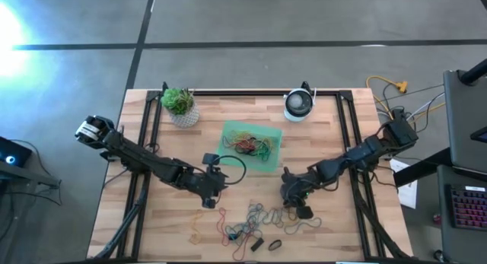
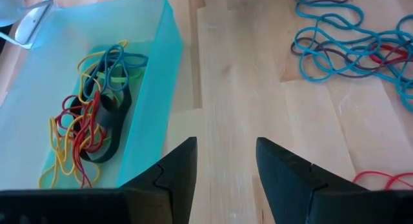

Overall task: Pick and place rubber bands into bin
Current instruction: Put the violet rubber band into the green bin

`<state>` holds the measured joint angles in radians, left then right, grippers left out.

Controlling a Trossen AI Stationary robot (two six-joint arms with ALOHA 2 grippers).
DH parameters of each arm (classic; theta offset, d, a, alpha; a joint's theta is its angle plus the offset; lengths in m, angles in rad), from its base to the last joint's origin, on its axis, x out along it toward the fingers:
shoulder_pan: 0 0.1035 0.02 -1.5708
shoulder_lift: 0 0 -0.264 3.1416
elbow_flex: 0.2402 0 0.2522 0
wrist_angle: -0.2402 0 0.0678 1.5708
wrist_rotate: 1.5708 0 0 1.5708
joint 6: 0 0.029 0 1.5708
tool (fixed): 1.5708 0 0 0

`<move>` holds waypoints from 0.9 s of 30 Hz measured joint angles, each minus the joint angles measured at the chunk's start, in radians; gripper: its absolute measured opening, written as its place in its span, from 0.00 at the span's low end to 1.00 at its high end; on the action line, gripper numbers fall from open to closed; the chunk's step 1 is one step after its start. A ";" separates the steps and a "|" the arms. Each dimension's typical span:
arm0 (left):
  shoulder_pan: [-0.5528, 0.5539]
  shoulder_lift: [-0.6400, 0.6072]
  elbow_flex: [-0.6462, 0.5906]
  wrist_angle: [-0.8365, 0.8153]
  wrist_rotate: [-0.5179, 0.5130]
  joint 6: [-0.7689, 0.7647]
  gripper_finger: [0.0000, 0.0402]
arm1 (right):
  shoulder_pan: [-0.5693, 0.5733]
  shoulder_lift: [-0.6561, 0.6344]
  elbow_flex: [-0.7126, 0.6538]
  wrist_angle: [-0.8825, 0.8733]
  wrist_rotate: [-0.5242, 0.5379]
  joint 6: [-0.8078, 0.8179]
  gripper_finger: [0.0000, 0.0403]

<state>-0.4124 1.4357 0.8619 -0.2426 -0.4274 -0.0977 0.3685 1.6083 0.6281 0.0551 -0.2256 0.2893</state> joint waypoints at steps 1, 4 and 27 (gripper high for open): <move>0.000 0.000 -0.002 0.000 -0.001 0.000 0.36 | 0.001 0.000 0.000 0.000 0.000 0.000 0.17; 0.000 0.000 -0.004 0.000 -0.016 0.000 0.36 | 0.003 0.003 0.000 0.003 0.006 0.008 0.22; 0.000 0.000 -0.005 0.001 -0.026 0.001 0.36 | 0.077 0.013 0.000 0.053 0.129 0.001 0.44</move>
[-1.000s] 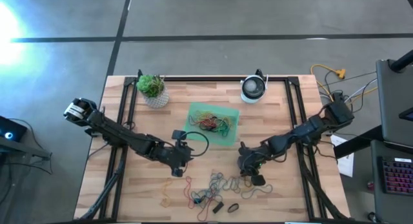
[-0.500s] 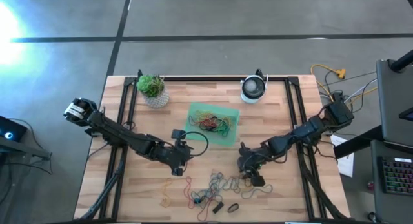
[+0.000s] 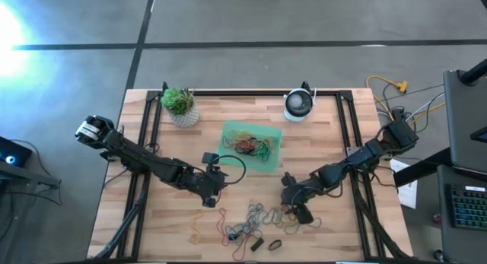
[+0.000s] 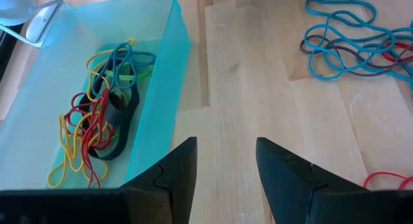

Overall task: Pick and place rubber bands into bin
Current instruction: Put the violet rubber band into the green bin

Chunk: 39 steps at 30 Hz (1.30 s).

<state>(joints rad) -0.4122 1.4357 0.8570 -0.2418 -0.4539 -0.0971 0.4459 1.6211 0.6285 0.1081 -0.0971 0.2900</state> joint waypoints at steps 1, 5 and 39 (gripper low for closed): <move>0.000 0.000 0.000 -0.001 0.000 0.000 0.36 | 0.002 0.000 0.000 0.000 0.012 -0.002 0.44; 0.000 0.000 0.000 0.000 0.000 0.000 0.36 | 0.002 0.000 0.000 0.001 0.022 -0.002 0.44; 0.000 0.000 -0.015 0.002 -0.001 0.000 0.36 | 0.046 0.111 0.065 -0.065 0.157 -0.070 0.05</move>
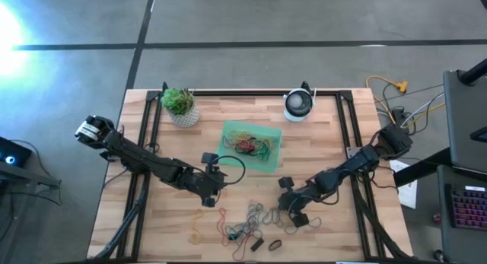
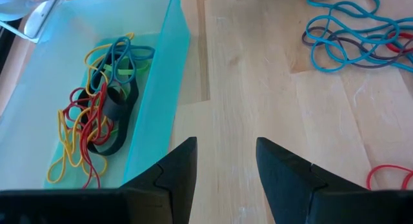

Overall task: Pick and place rubber bands into bin
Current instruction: Put the violet rubber band into the green bin

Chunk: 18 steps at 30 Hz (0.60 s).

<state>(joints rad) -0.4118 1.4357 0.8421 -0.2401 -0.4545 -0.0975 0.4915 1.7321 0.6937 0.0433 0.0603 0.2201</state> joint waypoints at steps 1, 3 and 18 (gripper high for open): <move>0.000 0.000 0.000 0.000 0.000 0.000 0.36 | 0.000 -0.002 0.000 0.000 0.000 0.000 0.04; 0.000 0.000 0.000 0.000 0.000 0.000 0.36 | 0.000 -0.009 -0.001 -0.002 0.000 0.001 0.03; 0.000 0.000 0.000 0.000 0.000 0.000 0.36 | 0.002 -0.194 0.061 -0.249 0.069 -0.008 0.02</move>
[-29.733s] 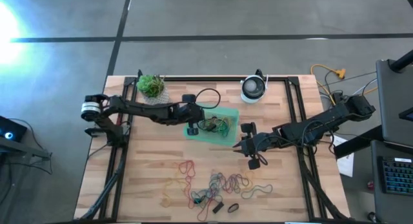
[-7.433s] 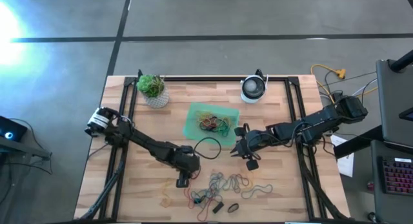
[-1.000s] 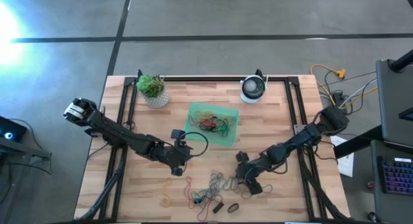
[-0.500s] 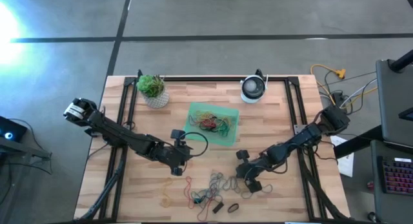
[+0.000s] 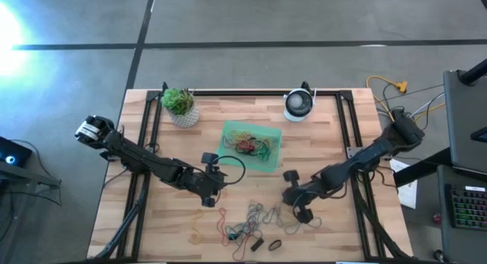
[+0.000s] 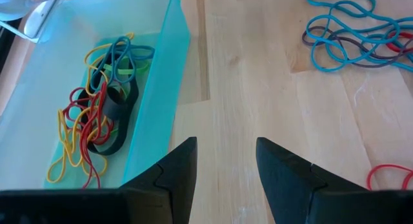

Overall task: Pick and place rubber bands into bin
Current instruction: Put the violet rubber band into the green bin

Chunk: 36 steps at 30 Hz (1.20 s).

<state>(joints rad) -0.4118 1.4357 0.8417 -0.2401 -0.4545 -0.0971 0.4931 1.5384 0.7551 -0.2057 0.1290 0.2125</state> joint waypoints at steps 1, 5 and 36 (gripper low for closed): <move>0.000 0.000 0.000 0.001 0.000 0.000 0.36 | 0.000 -0.015 0.008 -0.006 0.005 -0.009 0.02; 0.000 0.000 0.000 0.000 0.000 0.000 0.36 | 0.000 -0.066 0.031 -0.039 0.048 -0.055 0.02; 0.000 0.000 -0.015 0.076 -0.025 0.053 0.36 | -0.355 -0.065 0.138 0.046 0.466 -0.341 0.02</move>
<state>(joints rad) -0.4118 1.4357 0.8265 -0.1646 -0.4793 -0.0441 0.1379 1.4734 0.8932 -0.1601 0.5953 -0.1285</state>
